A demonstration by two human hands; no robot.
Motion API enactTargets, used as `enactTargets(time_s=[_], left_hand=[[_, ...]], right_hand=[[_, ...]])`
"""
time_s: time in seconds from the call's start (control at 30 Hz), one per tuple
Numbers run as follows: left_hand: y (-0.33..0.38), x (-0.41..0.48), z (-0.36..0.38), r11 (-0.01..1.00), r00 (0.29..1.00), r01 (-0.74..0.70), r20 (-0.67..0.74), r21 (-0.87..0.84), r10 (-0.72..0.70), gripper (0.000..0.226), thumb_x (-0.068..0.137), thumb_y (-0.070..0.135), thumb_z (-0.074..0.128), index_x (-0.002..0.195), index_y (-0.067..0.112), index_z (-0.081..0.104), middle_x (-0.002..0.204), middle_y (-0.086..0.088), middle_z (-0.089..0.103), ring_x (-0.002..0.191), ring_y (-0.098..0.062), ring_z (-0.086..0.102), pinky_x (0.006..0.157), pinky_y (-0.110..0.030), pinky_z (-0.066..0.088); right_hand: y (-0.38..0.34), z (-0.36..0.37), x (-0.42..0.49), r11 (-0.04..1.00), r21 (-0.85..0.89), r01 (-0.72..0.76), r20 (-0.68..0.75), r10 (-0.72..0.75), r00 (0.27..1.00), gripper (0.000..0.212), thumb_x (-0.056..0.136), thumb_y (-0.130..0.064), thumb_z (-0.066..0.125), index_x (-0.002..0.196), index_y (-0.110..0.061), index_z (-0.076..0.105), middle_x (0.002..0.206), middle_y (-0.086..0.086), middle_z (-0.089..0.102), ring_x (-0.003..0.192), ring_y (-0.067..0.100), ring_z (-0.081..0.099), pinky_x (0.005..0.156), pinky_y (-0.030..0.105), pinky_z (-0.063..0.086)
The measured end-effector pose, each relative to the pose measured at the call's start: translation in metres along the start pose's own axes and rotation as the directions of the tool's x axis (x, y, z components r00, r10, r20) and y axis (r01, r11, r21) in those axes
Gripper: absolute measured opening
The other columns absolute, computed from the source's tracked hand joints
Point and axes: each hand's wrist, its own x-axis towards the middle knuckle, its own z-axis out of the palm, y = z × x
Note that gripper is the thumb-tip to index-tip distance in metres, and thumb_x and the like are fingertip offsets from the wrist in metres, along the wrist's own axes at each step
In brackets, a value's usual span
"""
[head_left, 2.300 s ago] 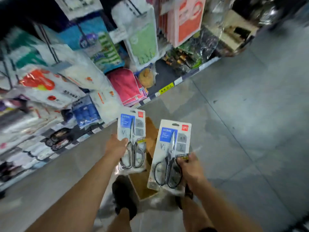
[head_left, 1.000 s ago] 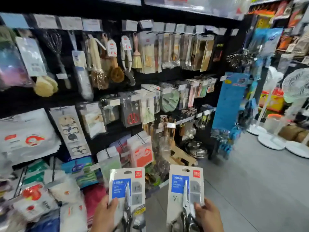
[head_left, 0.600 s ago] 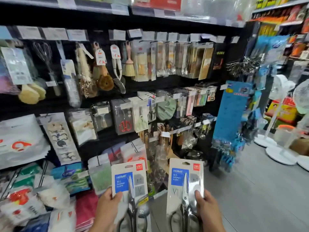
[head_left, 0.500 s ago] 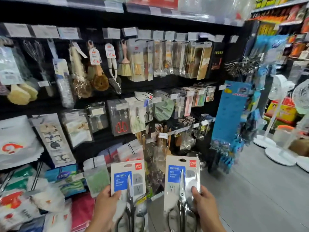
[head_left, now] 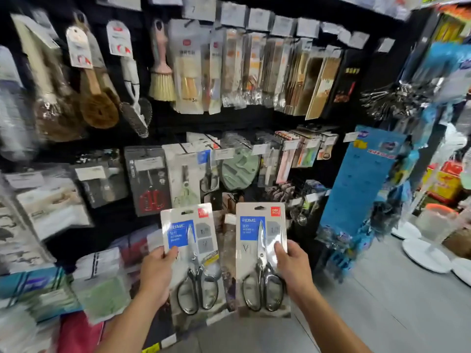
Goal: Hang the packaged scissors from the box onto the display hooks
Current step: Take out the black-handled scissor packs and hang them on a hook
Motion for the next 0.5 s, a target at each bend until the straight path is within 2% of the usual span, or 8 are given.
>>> enactTargets(time_s=[0.07, 0.1, 0.17, 0.23, 0.33, 0.4, 0.5], left_hand=[[0.007, 0.023, 0.019, 1.000, 1.000, -0.021, -0.011, 0.019, 0.021, 0.016, 0.096, 0.015, 0.058, 0.081, 0.008, 0.059, 0.073, -0.007, 0.053, 0.068, -0.015, 0.045, 0.054, -0.028, 0.035], [0.008, 0.032, 0.026, 0.999, 1.000, -0.024, -0.008, 0.033, 0.024, 0.019, 0.095, 0.018, 0.059, 0.078, 0.011, 0.059, 0.073, -0.007, 0.052, 0.070, -0.015, 0.044, 0.056, -0.030, 0.033], [0.009, 0.050, 0.038, 0.998, 1.000, -0.022, -0.002, 0.063, 0.022, 0.026, 0.094, 0.022, 0.061, 0.068, 0.018, 0.055, 0.070, -0.004, 0.051, 0.067, -0.014, 0.042, 0.060, -0.031, 0.031], [0.010, 0.066, 0.045, 0.999, 1.000, -0.009, -0.015, 0.043, 0.010, 0.025, 0.094, 0.019, 0.060, 0.069, 0.016, 0.057, 0.067, 0.000, 0.051, 0.064, -0.013, 0.040, 0.061, -0.031, 0.030], [0.014, 0.087, 0.054, 0.999, 1.000, 0.023, -0.021, -0.032, -0.023, 0.011, 0.094, 0.014, 0.059, 0.086, 0.013, 0.067, 0.081, 0.001, 0.067, 0.072, -0.014, 0.056, 0.068, -0.032, 0.043], [0.013, 0.098, 0.059, 0.999, 0.998, 0.041, -0.056, -0.014, -0.042, 0.013, 0.095, 0.016, 0.059, 0.085, 0.017, 0.068, 0.088, 0.002, 0.071, 0.078, -0.016, 0.061, 0.073, -0.034, 0.047], [0.014, 0.111, 0.072, 0.998, 0.990, 0.057, -0.133, 0.010, -0.055, 0.016, 0.097, 0.017, 0.056, 0.086, 0.019, 0.067, 0.091, 0.003, 0.070, 0.081, -0.015, 0.061, 0.073, -0.032, 0.046]], right_hand=[[-0.004, 0.005, 0.030, 1.000, -0.009, 0.000, -0.001, 0.000, 1.000, 0.017, 0.091, -0.021, 0.054, 0.088, -0.014, 0.070, 0.084, 0.019, 0.070, 0.065, 0.021, 0.061, 0.058, 0.038, 0.051], [-0.003, 0.006, 0.043, 1.000, -0.012, -0.012, -0.004, 0.012, 1.000, 0.016, 0.091, -0.022, 0.055, 0.087, -0.017, 0.070, 0.081, 0.018, 0.069, 0.064, 0.019, 0.059, 0.056, 0.037, 0.049], [0.000, 0.010, 0.068, 1.000, 0.010, -0.027, 0.018, 0.027, 0.999, 0.014, 0.089, -0.023, 0.057, 0.085, -0.020, 0.070, 0.079, 0.009, 0.072, 0.066, 0.020, 0.063, 0.057, 0.041, 0.052], [0.004, 0.017, 0.094, 0.998, 0.029, -0.048, 0.075, 0.045, 0.996, 0.014, 0.090, -0.023, 0.057, 0.091, -0.021, 0.071, 0.087, 0.008, 0.074, 0.073, 0.024, 0.067, 0.062, 0.046, 0.056], [0.011, 0.029, 0.136, 0.995, 0.053, -0.085, 0.132, 0.077, 0.988, 0.015, 0.093, -0.018, 0.056, 0.093, -0.020, 0.071, 0.083, 0.004, 0.073, 0.063, 0.014, 0.059, 0.054, 0.034, 0.048], [0.015, 0.039, 0.164, 0.992, 0.055, -0.112, 0.169, 0.102, 0.980, 0.016, 0.092, -0.017, 0.056, 0.088, -0.021, 0.071, 0.079, 0.006, 0.070, 0.064, 0.015, 0.056, 0.058, 0.032, 0.045], [0.014, 0.055, 0.208, 0.989, 0.076, -0.130, 0.221, 0.110, 0.969, 0.017, 0.094, -0.013, 0.055, 0.090, -0.018, 0.070, 0.080, 0.003, 0.072, 0.061, 0.010, 0.062, 0.051, 0.023, 0.046]])
